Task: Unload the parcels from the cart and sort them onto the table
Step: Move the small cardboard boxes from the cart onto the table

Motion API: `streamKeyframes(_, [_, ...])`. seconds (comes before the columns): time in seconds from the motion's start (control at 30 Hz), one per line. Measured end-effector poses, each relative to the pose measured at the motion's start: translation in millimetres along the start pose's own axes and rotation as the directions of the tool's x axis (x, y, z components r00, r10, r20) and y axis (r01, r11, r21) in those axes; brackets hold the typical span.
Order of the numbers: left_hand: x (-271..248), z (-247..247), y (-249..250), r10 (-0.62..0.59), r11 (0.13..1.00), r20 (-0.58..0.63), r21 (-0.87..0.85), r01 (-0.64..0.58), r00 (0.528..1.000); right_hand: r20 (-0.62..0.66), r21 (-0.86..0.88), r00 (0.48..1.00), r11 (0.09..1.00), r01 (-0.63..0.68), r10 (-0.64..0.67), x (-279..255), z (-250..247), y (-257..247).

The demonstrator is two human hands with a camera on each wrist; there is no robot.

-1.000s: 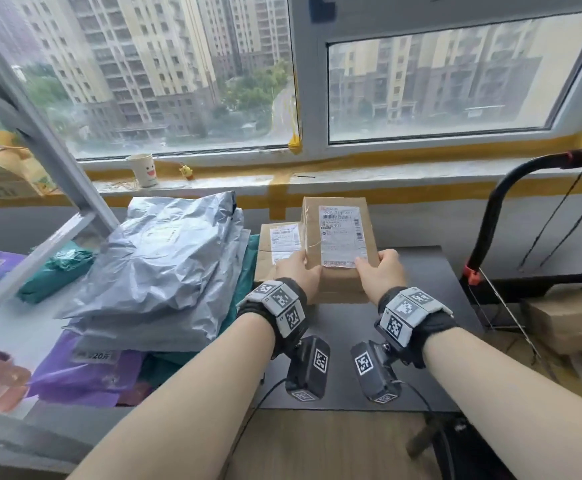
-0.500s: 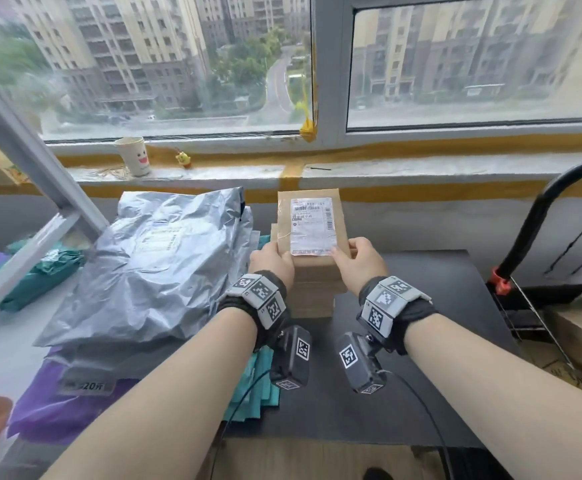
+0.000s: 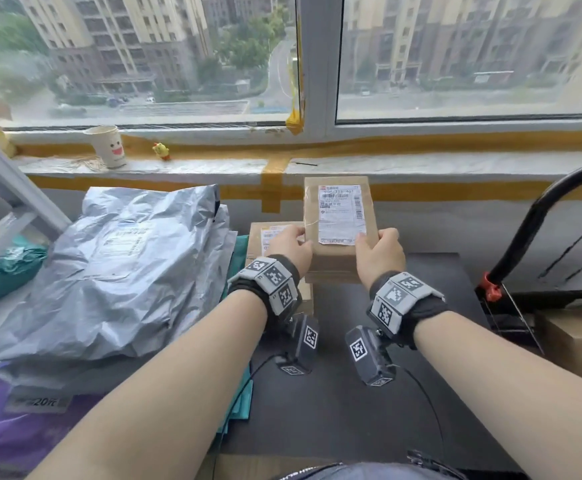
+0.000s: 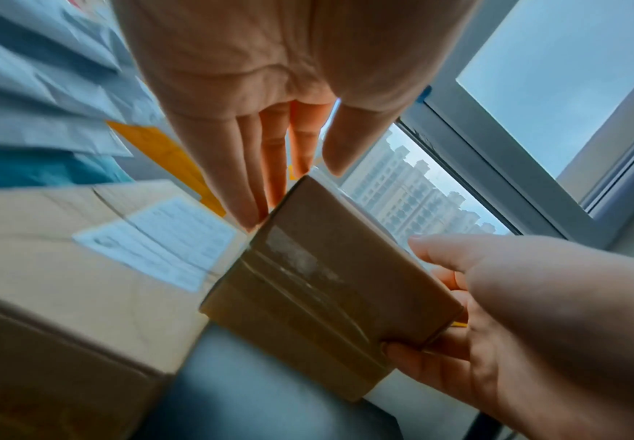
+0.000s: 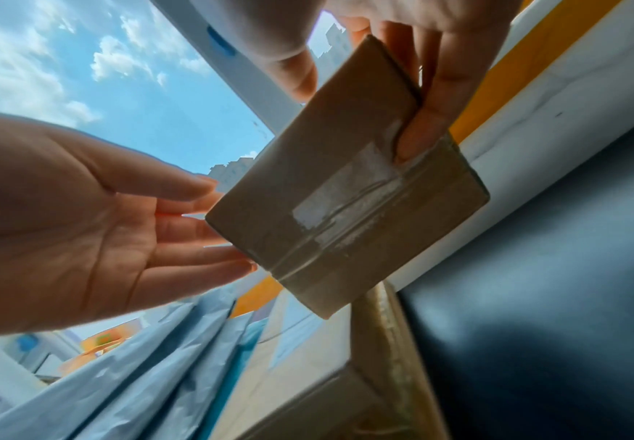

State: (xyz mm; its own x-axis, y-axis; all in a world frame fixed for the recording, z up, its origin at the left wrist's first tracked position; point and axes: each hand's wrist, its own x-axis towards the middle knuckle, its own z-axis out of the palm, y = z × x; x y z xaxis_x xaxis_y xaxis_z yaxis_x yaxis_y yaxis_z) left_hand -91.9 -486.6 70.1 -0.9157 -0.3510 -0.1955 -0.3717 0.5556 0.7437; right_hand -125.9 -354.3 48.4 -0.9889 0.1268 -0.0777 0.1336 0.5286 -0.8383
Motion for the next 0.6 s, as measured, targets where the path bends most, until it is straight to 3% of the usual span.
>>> streamKeyframes(0.13, [2.0,41.0,6.4,0.026,0.987,0.147,0.152,-0.049,0.989,-0.025,-0.074,0.996,0.994,-0.084,0.082,11.2,-19.4,35.7])
streamKeyframes(0.23, [2.2,56.3,-6.7,-0.036,0.953,0.208,0.3,-0.029,0.977,0.13,-0.133,0.977,0.98,-0.151,0.168,12.0,-20.9,57.5])
streamKeyframes(0.37, [-0.5,50.8,-31.1,-0.019,0.791,0.112,0.61,-0.054,0.994,0.331,-0.231,0.927,0.968,-0.1,0.174,3.4,-4.1,76.8])
streamKeyframes(0.5, [-5.6,42.7,-61.7,-0.132,0.708,0.114,0.706,0.013,0.985,0.333,-0.208,0.932,0.976,-0.072,0.14,3.2,8.1,79.1])
streamKeyframes(0.6, [-11.3,40.7,-75.0,-0.13,0.675,0.109,0.738,0.008,0.985,0.33,-0.214,0.938,0.976,-0.039,0.109,7.9,14.0,79.6])
